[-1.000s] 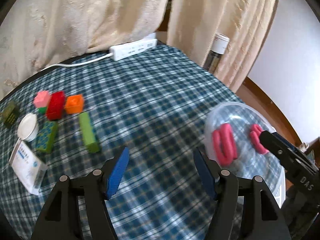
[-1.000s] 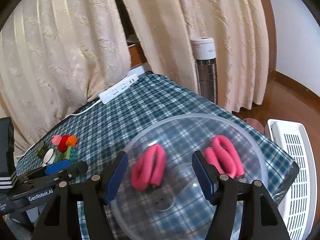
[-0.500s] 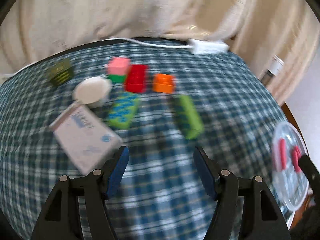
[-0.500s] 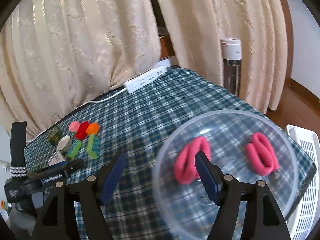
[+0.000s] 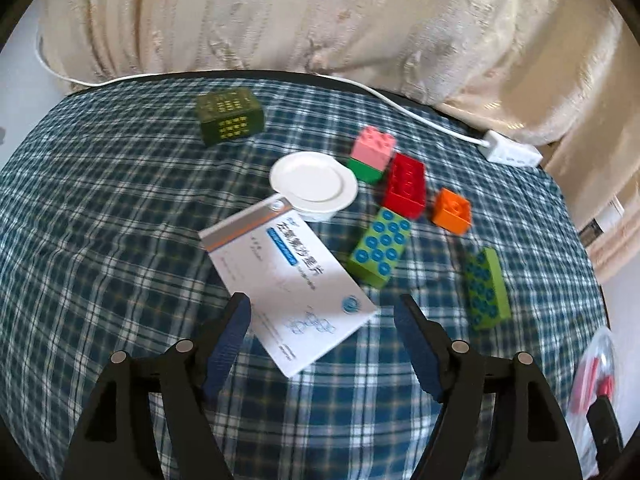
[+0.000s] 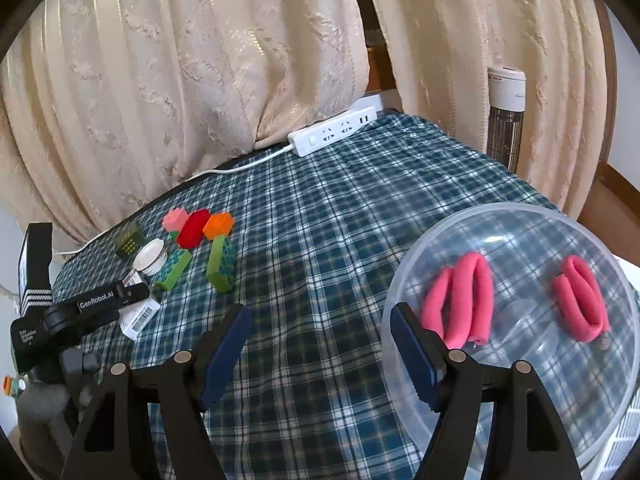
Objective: Organize objects
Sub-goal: 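Move both tools back to the table over the white medicine box, then grasp the white medicine box with the left tool while the right tool grasps the green brick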
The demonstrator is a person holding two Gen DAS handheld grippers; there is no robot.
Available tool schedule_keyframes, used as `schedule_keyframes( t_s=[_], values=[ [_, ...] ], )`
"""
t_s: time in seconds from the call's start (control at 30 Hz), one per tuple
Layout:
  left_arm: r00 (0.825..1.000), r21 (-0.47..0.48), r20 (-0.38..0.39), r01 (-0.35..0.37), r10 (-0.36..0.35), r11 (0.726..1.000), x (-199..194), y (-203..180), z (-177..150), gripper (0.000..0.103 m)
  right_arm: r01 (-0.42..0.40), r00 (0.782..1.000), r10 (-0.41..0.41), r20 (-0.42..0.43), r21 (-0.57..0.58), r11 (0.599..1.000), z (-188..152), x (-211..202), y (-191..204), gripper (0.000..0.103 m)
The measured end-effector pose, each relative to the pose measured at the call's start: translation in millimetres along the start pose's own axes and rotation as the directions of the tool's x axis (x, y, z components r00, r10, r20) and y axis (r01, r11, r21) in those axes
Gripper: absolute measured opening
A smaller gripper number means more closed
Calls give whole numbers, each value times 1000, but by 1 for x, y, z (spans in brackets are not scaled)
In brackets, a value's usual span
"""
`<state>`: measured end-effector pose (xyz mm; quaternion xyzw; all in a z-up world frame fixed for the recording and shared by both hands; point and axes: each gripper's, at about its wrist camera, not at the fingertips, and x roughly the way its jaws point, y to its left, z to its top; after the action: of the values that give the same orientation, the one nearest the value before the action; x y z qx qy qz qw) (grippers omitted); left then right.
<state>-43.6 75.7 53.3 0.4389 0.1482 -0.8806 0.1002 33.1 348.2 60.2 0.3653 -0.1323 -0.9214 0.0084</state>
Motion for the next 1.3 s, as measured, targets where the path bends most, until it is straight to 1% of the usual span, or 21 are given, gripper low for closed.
schedule_keyframes(
  t_s=[0.07, 0.13, 0.2, 0.27, 0.37, 0.47, 0.67, 0.8, 0.93, 1.03, 1.07, 1.13, 1.17, 1.2, 1.23, 1.3],
  values=[
    [1000, -5, 11, -25, 25, 1000, 1, 0, 2, 76, -6, 1000, 6, -7, -1, 1000, -1, 3, 1, 76],
    [997, -16, 27, -70, 71, 997, 5, 3, 3, 77, -13, 1000, 13, -14, -1, 1000, -2, 6, 1, 76],
    [996, -30, 14, -87, 87, 996, 10, 5, 3, 77, -20, 1000, 20, -21, -3, 1000, -3, 9, 3, 76],
    [997, -52, 12, -79, 80, 995, 13, 8, 5, 79, -26, 999, 26, -29, -5, 1000, -4, 12, 4, 76],
    [996, -64, 15, -89, 91, 994, 16, 8, 6, 79, -29, 999, 29, -36, -3, 1000, -6, 15, 4, 76],
    [996, -73, 15, -91, 93, 993, 20, 7, 8, 83, -35, 998, 35, -45, 0, 999, -7, 19, 4, 76],
    [997, -94, -17, -73, 72, 993, 27, 9, 11, 86, -38, 998, 37, -55, -18, 999, -10, 23, 8, 76],
    [996, -67, -22, -86, 85, 994, 28, 8, 10, 87, -40, 997, 38, -60, -24, 999, -11, 25, 11, 76],
    [997, -49, -23, -77, 75, 996, 27, 12, 9, 87, -39, 997, 37, -63, -29, 999, -11, 26, 13, 76],
    [997, -12, -21, -71, 70, 997, 26, 14, 7, 86, -37, 997, 35, -66, -34, 999, -11, 27, 15, 76],
    [998, -1, -18, -63, 63, 998, 26, 15, 7, 85, -36, 997, 34, -67, -36, 999, -12, 27, 16, 76],
    [999, 8, -18, -48, 48, 999, 24, 17, 7, 79, -35, 997, 32, -71, -39, 999, -12, 28, 18, 76],
    [999, 16, -15, -28, 28, 999, 23, 17, 8, 71, -34, 997, 31, -73, -43, 999, -12, 29, 19, 76],
    [1000, 22, -14, -13, 13, 1000, 22, 17, 8, 61, -34, 997, 30, -74, -46, 998, -13, 29, 21, 76],
    [1000, 29, -12, 7, -7, 1000, 20, 16, 8, 56, -33, 997, 29, -75, -50, 998, -13, 30, 22, 76],
    [999, 41, -11, 48, -48, 998, 19, 15, 8, 39, -32, 997, 27, -77, -60, 998, -13, 31, 26, 76]
  ],
)
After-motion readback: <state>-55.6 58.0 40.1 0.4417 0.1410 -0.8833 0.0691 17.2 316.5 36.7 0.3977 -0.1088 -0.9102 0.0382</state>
